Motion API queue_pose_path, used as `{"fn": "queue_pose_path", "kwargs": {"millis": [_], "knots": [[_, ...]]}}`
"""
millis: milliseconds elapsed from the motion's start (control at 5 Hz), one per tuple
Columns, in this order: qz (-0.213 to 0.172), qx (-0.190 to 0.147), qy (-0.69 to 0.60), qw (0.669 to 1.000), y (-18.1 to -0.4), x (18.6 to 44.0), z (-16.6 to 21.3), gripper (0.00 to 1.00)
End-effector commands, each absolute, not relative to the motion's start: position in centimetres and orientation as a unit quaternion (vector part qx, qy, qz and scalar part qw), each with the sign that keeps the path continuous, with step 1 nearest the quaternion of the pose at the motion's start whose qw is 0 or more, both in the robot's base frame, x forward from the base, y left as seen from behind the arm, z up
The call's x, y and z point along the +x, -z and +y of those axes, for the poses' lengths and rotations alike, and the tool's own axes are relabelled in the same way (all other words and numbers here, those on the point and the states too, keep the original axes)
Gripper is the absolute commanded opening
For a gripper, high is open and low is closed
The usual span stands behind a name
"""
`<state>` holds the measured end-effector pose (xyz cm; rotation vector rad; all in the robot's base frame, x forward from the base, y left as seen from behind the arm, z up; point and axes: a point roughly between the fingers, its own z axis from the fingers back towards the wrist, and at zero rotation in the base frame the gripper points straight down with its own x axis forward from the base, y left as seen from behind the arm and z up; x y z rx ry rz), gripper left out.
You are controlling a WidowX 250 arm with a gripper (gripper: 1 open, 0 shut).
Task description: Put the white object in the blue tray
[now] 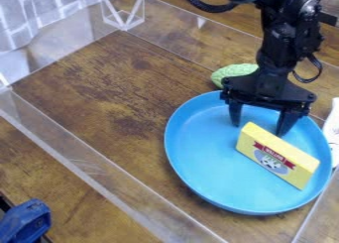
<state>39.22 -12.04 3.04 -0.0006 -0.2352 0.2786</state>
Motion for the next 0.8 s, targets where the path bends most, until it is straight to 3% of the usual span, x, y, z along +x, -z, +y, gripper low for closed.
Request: {"fn": "queue_pose_path", "kwargs": {"millis": [0,600], "knots": [[-0.141,-0.015,-0.137,0.980,-4.6,38.8,-13.6,1.00],[-0.138,-0.025,-0.068,0.988,-6.2,40.1,-15.0,1.00]]}}
